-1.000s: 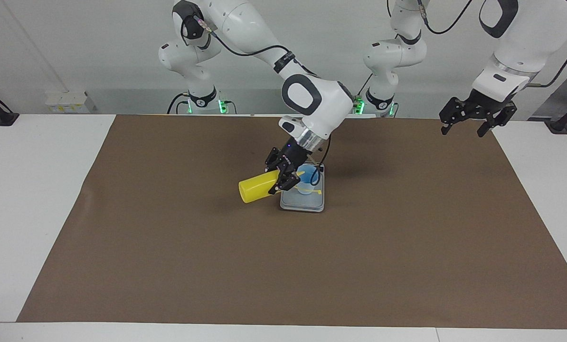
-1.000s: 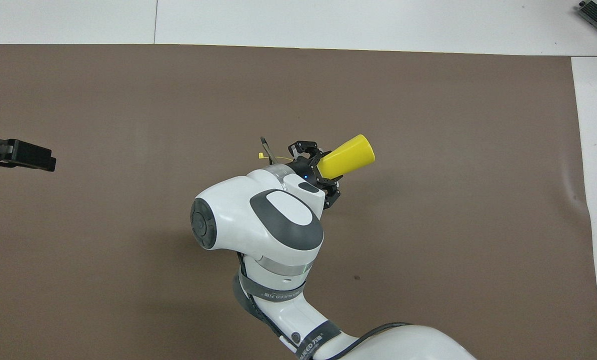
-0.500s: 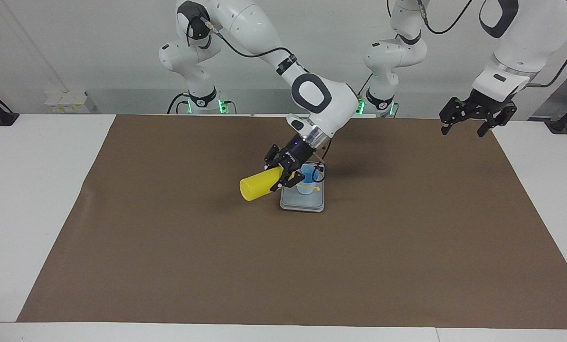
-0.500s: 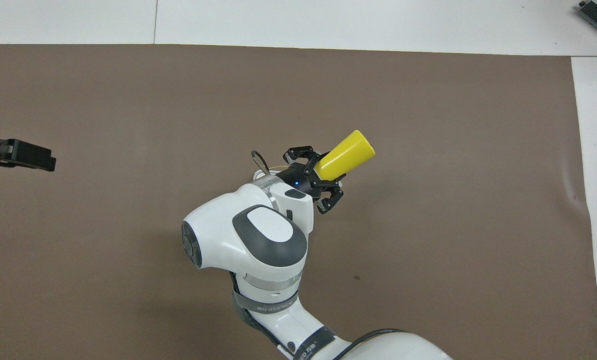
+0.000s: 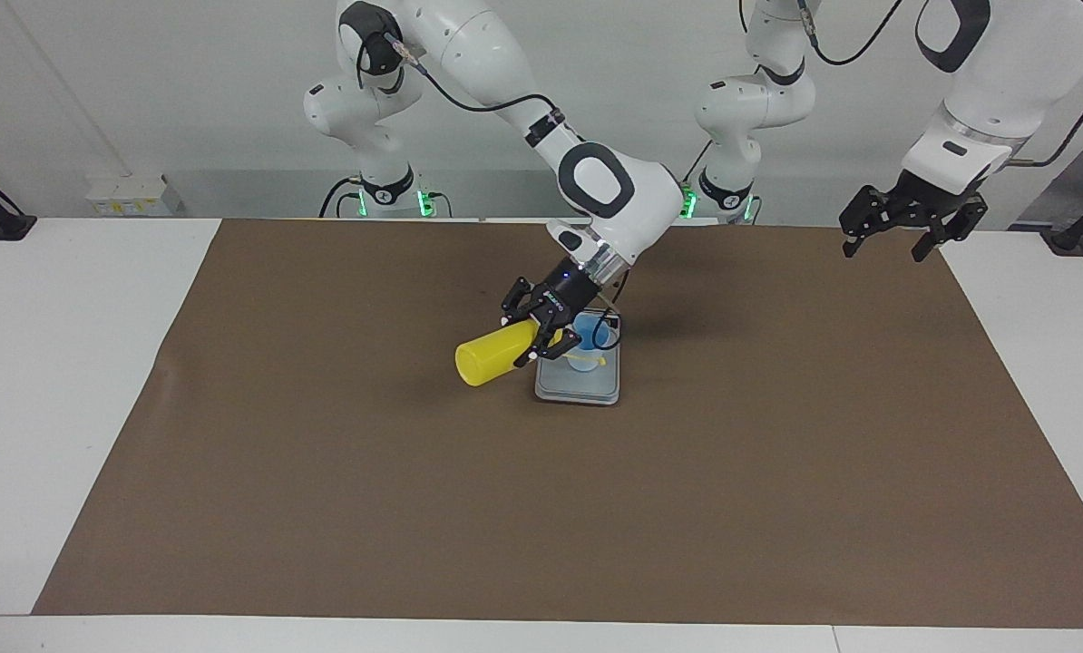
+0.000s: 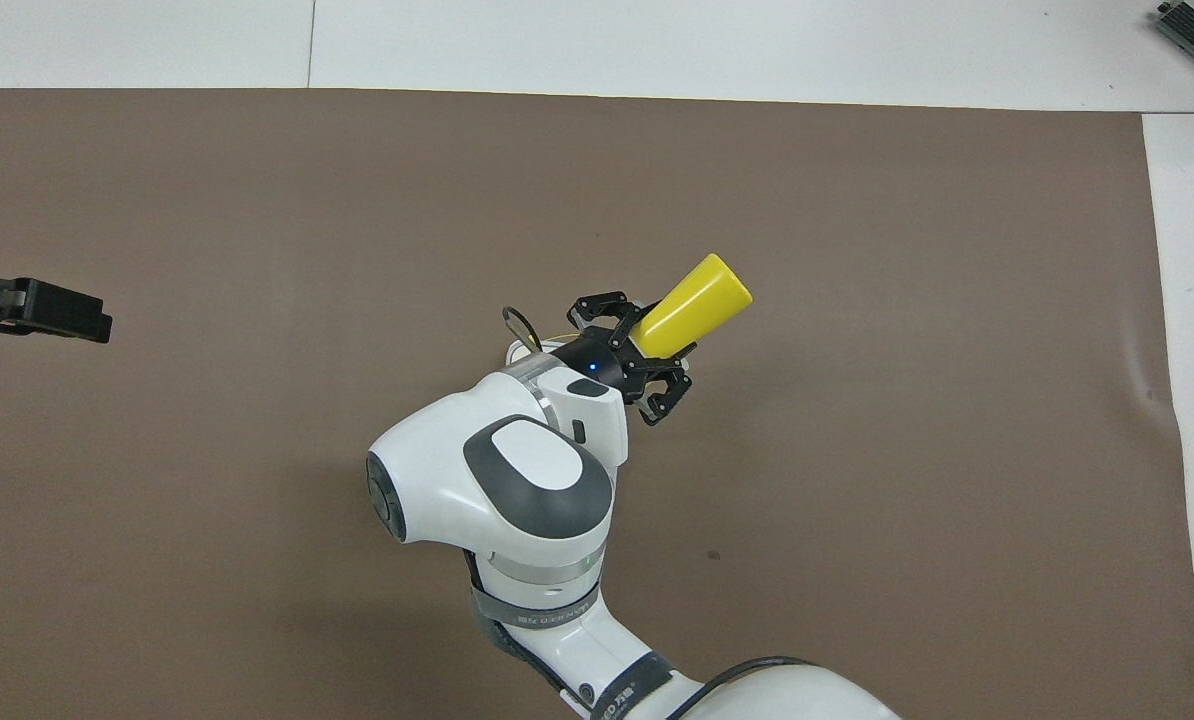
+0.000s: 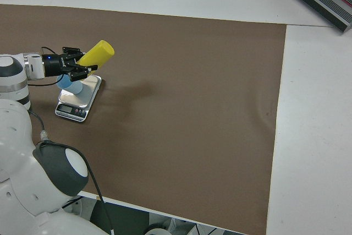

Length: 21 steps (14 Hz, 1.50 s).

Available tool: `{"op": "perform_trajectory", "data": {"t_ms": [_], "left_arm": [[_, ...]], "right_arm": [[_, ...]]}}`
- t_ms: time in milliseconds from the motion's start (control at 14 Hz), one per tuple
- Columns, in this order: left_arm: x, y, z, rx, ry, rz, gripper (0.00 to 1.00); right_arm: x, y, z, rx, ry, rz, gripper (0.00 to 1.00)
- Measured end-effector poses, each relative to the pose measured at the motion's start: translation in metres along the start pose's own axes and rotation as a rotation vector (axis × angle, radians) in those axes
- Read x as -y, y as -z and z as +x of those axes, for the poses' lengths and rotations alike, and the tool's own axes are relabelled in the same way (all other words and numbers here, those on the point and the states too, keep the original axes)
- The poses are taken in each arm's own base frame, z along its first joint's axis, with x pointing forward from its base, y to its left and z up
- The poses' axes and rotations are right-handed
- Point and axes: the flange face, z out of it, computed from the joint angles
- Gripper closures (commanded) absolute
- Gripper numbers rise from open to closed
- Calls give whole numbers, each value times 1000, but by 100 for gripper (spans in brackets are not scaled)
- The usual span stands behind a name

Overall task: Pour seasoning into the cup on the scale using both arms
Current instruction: 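Turn the bottle upright and carry it back with the right gripper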

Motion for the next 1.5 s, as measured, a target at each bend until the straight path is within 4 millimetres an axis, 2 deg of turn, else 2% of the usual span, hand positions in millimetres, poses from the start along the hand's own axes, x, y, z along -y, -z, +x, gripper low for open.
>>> {"op": "perform_trajectory", "data": {"t_ms": [429,571,714,929,1000,1214,1500], "left_arm": [[0,0,0,0,0,0,0],[0,0,0,0,0,0,0],[0,0,0,0,0,0,0],[0,0,0,0,0,0,0],[0,0,0,0,0,0,0],[0,0,0,0,0,0,0],[0,0,0,0,0,0,0]], "right_arm": [[-2,6,6,39,-23,-27,100],[-6,6,23,113,-69,-62,100],[-12,-4,64,259,-167,-118,100],[-34,-34,148,478,-338,-206,100],[-42,-44,171,550,-370,-230,100],[-65,-79,221,780,-417,-280,100],[-110,-149,286,1046,-474,-283,100]]}}
